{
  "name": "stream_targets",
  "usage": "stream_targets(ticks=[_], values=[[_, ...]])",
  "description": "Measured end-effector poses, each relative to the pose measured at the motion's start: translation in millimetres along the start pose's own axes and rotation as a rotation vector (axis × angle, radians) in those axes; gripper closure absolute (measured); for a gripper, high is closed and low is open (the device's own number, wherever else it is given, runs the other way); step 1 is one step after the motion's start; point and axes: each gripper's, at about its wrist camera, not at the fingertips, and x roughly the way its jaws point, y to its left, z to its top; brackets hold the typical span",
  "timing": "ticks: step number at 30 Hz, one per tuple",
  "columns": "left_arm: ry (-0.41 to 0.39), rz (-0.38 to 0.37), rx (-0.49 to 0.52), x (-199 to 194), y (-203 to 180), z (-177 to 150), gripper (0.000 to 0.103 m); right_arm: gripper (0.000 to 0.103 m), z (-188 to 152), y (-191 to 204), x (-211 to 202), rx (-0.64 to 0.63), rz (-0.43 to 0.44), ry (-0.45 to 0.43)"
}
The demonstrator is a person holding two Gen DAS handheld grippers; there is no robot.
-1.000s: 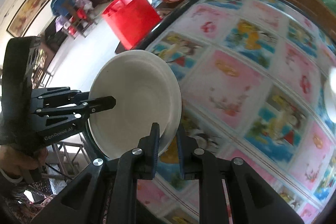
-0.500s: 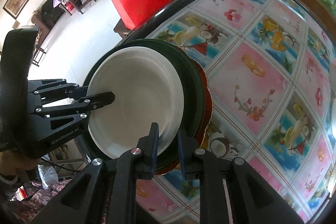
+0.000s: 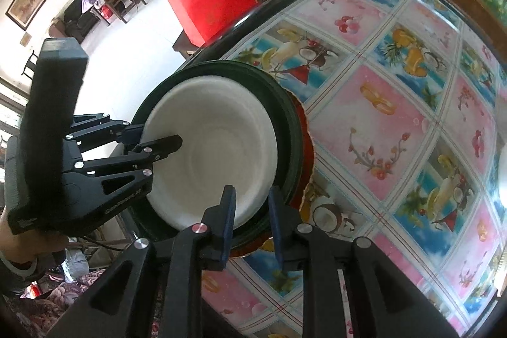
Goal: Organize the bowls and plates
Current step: 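Lower the white bowl into the green bowl and open the left gripper, then move the left gripper away from the stack toward the white plate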
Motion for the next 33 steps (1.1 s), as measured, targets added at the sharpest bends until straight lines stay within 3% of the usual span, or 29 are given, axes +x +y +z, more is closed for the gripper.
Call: stream_targets(ticks=[3,6,8,11,14,21,33], values=[[-0.005,0.012,0.0,-0.9,-1.1,1.0,0.081,0.069,-0.7,-3.7,-1.3,0.01,0.008,-0.005],[-0.025,0.03,0.011,-7.0,-4.2,2.0,0.075,0.069,-2.6,-8.4,-1.2,0.029,0.027,-0.005],[-0.056,0.043,0.018,-15.8,-6.2,4.0,0.053,0.066,-3.6,-10.6,-2.0,0.036,0.032,-0.009],[-0.107,0.058,0.028,-29.9,-10.1,7.1,0.04,0.051,-5.3,-15.2,-4.9,0.054,0.047,-0.024],[-0.137,0.084,0.048,-40.1,-15.0,11.7,0.04,0.046,-8.0,-20.0,-8.1,0.067,0.04,-0.033],[-0.162,0.051,0.049,-51.5,-30.5,26.2,0.04,0.04,-16.3,-40.0,-19.7,0.119,0.024,-0.059],[-0.199,-0.036,0.15,-55.1,-112.7,66.5,0.04,0.028,-46.4,-120.9,-51.5,0.298,-0.089,-0.105]])
